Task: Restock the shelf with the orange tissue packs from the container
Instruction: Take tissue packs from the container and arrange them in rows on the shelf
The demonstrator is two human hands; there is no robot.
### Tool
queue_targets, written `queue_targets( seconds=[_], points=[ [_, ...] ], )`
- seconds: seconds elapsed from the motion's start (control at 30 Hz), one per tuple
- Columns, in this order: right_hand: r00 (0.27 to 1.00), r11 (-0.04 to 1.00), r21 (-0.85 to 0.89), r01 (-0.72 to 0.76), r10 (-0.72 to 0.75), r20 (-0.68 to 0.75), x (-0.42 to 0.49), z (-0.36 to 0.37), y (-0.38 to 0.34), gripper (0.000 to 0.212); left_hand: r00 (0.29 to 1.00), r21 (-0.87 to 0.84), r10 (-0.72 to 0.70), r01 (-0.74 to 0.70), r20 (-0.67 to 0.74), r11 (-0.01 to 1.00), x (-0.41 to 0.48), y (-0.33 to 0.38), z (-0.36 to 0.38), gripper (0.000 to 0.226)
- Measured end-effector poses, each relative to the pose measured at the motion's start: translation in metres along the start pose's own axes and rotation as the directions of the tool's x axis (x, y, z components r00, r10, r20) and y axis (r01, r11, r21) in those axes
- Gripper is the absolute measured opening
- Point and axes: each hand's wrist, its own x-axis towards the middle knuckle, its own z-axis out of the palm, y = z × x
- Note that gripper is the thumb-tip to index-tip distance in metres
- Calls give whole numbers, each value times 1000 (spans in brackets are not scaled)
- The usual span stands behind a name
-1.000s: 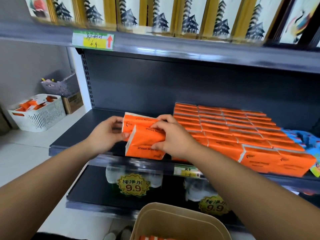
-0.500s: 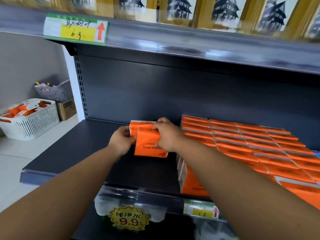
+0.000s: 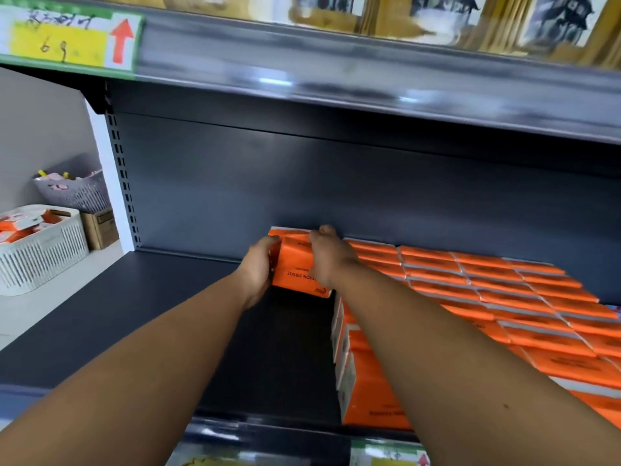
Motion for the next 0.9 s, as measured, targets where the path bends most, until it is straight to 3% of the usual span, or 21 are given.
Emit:
queue_targets(
  seconds=[0.03,0.13,0.23,0.3,0.53,0.67,0.8,0.9],
  points=[
    [1000,1000,-12,-7,7,-4,3,1,3,59,1000,33,-1,1,15,999,1,0,2,33],
    [999,997,-73,24,-27,-41,9,0,9,56,998,200,-1,-11,58,980,21,-13,-5,78],
    [995,984,-167,60,-72,-68,14,-4,12,59,997,505,41,-65,58,861,33,-22,-8,69],
    [994,964,-253,77,-95,-60,18,-6,13,64,997,591,77,-79,28,803,33,-23,-7,69],
    [993,912,-396,110,-81,90,21,3,12,73,987,655,155,-89,-43,750,35,-32,2,76],
    [995,923,-372,102,-96,37,19,-2,12,84,986,637,155,-80,-63,767,39,-34,3,64],
    [1000,913,-409,-1,5,9,21,-6,12,74,991,610,130,-75,-46,789,43,-32,7,51],
    [997,885,-462,-51,75,32,21,-8,7,64,993,589,118,-98,5,802,43,-32,10,53]
  ],
)
